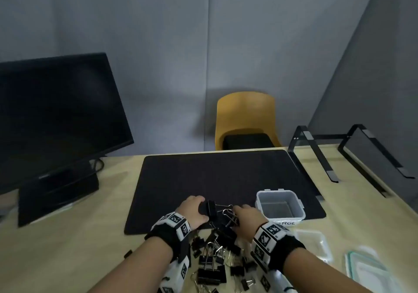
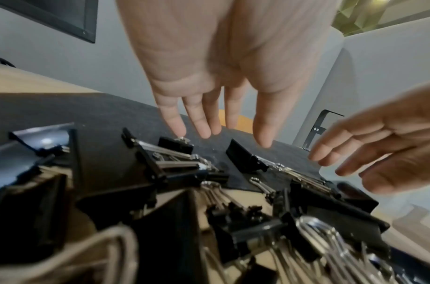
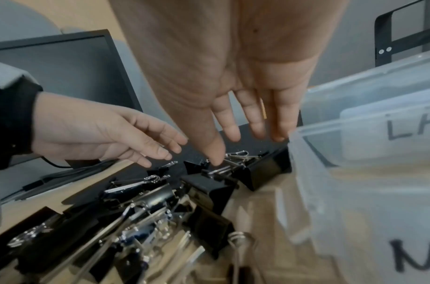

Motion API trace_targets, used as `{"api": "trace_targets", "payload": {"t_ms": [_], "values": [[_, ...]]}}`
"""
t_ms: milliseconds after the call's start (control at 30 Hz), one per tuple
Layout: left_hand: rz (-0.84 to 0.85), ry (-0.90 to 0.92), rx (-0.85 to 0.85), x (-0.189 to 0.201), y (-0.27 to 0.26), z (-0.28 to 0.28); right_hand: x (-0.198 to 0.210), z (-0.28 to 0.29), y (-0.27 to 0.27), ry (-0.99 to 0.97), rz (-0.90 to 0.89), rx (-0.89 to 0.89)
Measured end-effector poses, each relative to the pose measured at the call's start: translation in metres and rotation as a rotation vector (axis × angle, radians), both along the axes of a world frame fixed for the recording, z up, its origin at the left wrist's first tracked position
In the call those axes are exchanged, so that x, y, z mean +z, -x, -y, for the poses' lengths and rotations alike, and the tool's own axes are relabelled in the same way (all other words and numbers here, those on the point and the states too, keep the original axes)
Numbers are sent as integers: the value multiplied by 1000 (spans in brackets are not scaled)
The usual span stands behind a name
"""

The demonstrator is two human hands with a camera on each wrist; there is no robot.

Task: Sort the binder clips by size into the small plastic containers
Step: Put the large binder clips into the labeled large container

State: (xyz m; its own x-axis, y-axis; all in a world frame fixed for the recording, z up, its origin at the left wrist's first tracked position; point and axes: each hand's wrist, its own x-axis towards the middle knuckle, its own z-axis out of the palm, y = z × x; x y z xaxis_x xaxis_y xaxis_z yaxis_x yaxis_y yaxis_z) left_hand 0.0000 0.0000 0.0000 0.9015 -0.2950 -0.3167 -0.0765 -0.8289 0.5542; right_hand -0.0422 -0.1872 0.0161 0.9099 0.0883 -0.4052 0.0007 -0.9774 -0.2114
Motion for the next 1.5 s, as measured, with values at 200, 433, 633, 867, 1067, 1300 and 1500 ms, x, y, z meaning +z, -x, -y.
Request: {"api": "trace_targets", "payload": {"t_ms": [200,433,633,867,1067,1300,1500], "values": [[10,-14,-39,-20,-15,8,-19,7,-1,24,-42,-39],[-6,-151,-80,-25,-26,17,-15,9,-3,-7,-8,-88],[25,-193,-82,-18,-28,18,-5,8,-3,-89,22,-142],[57,-9,6,-10,-20,19,14,17,4,-229,148,-193],[150,160,45,3,-9,28,31,40,11,-297,224,-222],[172,255,46,12,1,42,52,94,15,-284,254,-279],[153,294,93,20,12,58,57,135,10,-246,228,-256]]}}
